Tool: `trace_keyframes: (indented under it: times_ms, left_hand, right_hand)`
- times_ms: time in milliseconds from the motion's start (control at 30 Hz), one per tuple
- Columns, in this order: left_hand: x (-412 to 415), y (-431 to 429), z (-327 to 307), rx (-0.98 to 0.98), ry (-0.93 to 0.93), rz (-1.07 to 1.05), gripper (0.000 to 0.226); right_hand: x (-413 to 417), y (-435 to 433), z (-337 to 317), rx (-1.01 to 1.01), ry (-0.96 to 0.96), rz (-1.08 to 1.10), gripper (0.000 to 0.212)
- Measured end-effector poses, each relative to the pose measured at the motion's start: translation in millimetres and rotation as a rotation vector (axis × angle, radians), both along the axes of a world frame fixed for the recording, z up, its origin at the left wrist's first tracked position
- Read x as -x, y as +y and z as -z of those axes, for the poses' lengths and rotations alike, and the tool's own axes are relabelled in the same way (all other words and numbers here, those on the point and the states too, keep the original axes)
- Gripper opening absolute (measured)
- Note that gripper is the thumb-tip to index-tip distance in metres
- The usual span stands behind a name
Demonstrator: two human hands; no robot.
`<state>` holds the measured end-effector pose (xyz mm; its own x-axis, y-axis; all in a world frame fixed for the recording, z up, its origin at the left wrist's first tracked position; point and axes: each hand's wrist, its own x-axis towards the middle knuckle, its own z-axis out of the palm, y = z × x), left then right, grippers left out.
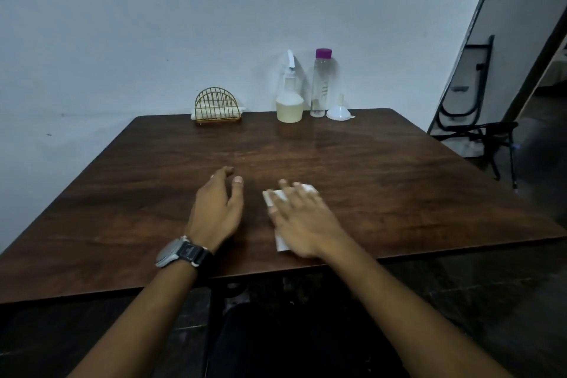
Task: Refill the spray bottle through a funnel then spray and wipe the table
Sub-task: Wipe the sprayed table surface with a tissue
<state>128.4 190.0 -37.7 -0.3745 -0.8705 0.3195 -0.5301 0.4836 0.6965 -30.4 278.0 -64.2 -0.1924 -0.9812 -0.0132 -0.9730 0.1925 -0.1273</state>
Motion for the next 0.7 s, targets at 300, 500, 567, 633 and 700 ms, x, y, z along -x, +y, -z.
trace_keyframes:
  times_ms: [300, 500, 567, 633, 700]
  left_hand:
    - [51, 24, -3, -0.009, -0.028, 0.149, 0.04]
    - [39, 9, -4, -0.015, -0.035, 0.115, 0.041]
    - [25, 0, -5, -0.016, -0.032, 0.076, 0.041]
    - [7, -14, -5, -0.023, -0.024, 0.019, 0.04]
    - [-15, -29, -4, -0.023, -0.016, -0.042, 0.039]
  right_hand:
    - [143, 86, -2, -0.067, 0.046, 0.457, 0.059]
    - [77, 41, -4, -0.021, -0.031, 0.369, 0.064]
    - [38, 12, -3, 0.003, -0.065, 0.274, 0.064]
    - [-5, -19, -1, 0.025, -0.113, 0.16, 0.062]
    - [-49, -47, -1, 0.034, -0.129, 0.037, 0.061]
